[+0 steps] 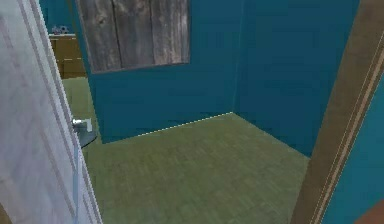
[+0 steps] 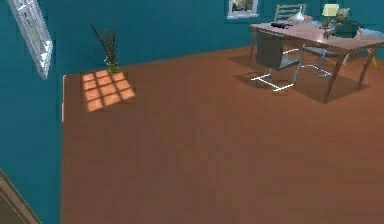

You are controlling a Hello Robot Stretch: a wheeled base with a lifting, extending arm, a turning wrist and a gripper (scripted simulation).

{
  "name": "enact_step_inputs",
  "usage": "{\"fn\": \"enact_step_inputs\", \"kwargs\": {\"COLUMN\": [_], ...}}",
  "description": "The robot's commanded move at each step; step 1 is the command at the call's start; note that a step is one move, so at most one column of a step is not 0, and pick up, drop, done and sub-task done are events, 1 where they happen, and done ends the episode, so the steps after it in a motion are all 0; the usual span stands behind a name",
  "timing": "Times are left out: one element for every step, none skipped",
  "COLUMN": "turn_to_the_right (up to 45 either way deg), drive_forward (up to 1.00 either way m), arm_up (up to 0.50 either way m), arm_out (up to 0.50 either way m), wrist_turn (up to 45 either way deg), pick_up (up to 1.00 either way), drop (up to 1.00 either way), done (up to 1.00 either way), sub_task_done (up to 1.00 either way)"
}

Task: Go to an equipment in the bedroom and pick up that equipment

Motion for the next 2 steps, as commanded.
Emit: {"fn": "enact_step_inputs", "kwargs": {"turn_to_the_right": [0.0,-21.0], "drive_forward": [0.8,0.0], "arm_up": [0.0,0.0], "arm_out": [0.0,0.0], "wrist_turn": [0.0,0.0], "pick_up": [0.0,0.0], "drop": [0.0,0.0], "done": [0.0,0.0], "sub_task_done": [0.0,0.0]}}
